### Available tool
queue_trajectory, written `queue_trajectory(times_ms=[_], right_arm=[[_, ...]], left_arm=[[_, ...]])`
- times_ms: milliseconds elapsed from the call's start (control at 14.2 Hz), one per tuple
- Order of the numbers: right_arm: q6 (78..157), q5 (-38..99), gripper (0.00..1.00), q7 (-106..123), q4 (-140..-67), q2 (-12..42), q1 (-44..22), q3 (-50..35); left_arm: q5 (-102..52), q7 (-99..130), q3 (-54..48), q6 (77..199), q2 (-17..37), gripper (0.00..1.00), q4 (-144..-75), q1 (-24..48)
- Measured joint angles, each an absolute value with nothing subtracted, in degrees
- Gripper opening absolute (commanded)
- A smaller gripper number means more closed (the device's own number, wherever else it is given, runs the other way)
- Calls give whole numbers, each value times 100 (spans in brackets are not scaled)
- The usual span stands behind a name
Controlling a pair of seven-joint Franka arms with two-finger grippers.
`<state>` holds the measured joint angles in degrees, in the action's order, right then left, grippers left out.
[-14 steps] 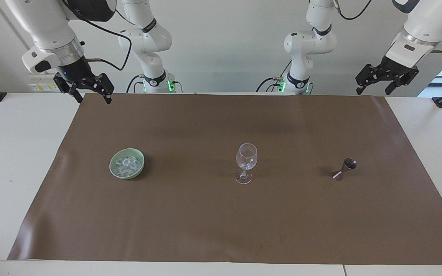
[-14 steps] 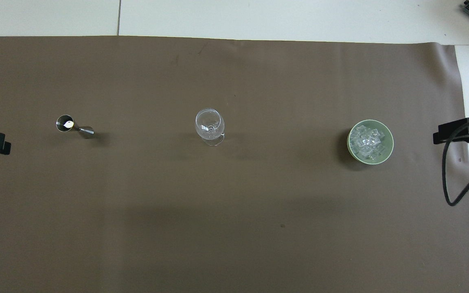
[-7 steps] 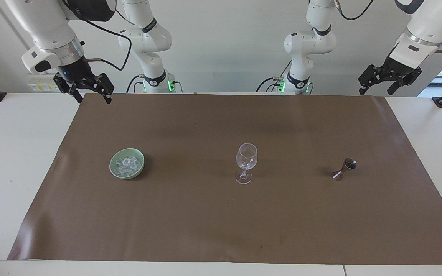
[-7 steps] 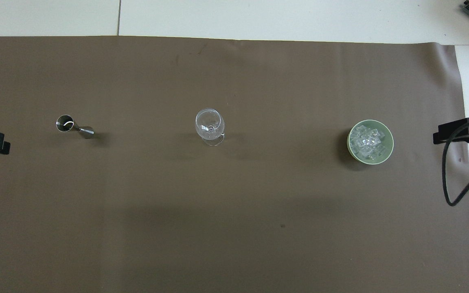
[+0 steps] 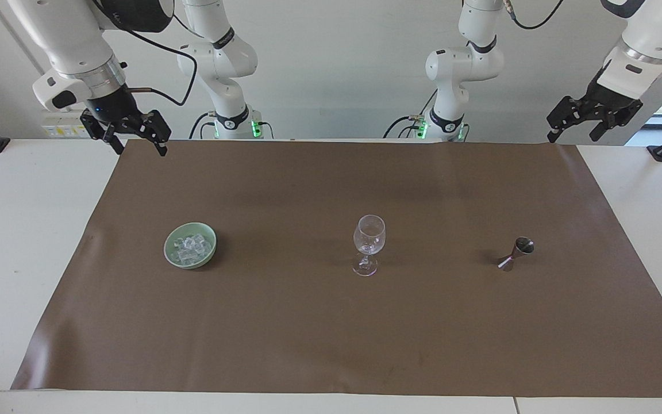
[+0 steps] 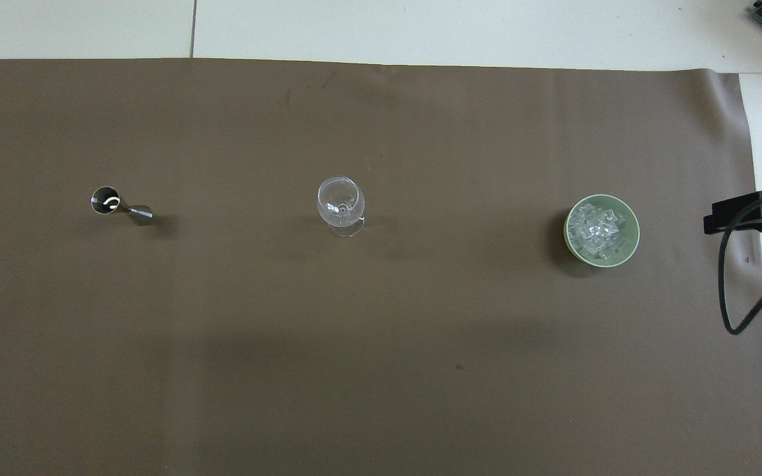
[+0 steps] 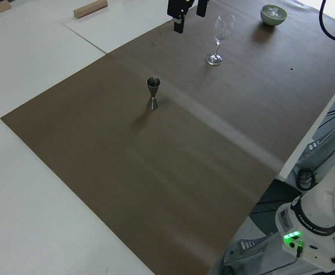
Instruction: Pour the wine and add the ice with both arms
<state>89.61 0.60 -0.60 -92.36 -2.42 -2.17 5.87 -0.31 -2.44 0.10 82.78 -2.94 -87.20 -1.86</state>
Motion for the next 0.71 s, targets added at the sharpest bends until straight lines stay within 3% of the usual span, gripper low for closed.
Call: queue_trajectory(times_ms=[705], right_arm=[[8961,60,100,-60,-9236,-242,-217,587]], left_arm=[[-30,-244,-13,8646,-113,100,-8734,-185]])
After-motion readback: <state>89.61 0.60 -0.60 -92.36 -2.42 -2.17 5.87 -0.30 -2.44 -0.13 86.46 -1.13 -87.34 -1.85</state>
